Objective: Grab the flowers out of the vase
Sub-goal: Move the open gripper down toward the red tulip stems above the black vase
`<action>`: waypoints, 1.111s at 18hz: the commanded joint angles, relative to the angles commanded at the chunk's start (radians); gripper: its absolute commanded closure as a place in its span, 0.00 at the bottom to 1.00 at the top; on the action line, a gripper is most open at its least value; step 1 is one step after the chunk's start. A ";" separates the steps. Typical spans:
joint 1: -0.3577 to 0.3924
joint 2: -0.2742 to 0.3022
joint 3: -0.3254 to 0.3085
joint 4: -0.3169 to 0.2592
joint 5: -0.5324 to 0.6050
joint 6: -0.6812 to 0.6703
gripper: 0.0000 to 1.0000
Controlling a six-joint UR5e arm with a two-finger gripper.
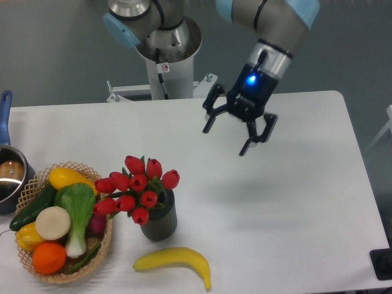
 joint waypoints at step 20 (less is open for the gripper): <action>-0.155 -0.155 -0.006 0.124 -0.104 0.003 0.00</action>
